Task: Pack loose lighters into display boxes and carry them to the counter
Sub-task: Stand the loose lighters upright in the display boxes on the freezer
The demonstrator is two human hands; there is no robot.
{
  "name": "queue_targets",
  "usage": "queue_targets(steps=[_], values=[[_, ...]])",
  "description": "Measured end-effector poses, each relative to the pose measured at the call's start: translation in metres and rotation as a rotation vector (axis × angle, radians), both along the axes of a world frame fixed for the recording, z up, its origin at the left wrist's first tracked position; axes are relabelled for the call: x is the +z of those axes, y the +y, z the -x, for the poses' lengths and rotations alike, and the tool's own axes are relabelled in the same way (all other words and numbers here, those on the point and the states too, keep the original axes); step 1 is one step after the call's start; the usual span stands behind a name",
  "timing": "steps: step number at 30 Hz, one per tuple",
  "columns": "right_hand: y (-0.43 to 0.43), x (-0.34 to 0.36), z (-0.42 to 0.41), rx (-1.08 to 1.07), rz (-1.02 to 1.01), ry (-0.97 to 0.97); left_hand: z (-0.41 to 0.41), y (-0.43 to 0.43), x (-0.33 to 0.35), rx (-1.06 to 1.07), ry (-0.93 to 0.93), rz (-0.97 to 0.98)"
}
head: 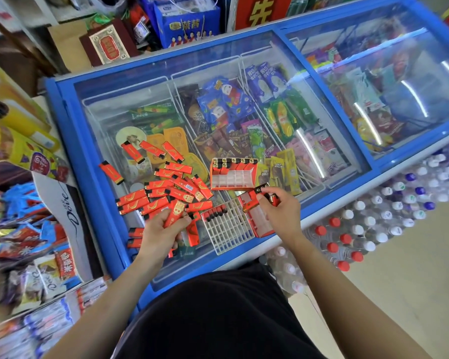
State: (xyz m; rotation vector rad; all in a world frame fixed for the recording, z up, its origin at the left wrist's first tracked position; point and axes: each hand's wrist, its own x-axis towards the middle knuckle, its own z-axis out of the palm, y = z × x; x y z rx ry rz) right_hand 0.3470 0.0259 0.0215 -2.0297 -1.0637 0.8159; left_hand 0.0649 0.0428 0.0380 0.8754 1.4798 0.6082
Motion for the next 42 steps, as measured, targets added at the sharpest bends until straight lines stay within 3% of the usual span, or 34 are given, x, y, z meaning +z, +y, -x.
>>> queue_targets(steps=[5,10,19,22,27,42], values=[[-0.004,-0.007,-0.002,0.045,0.075,-0.056,0.001,0.002,-0.003,0.005,-0.021,0.012],[-0.007,-0.015,-0.002,0.048,0.124,-0.367,-0.005,0.002,0.0,-0.013,-0.029,0.006],[0.014,-0.023,0.016,0.171,0.166,-0.606,-0.005,0.006,0.001,-0.02,-0.016,0.013],[0.021,-0.025,0.018,0.19,0.155,-0.564,-0.005,0.006,0.001,-0.011,-0.02,0.018],[0.018,-0.028,0.013,0.167,0.13,-0.312,-0.006,0.005,0.001,-0.011,-0.005,0.011],[0.021,-0.037,0.017,0.089,0.128,-0.31,-0.005,0.005,0.006,-0.009,-0.019,0.007]])
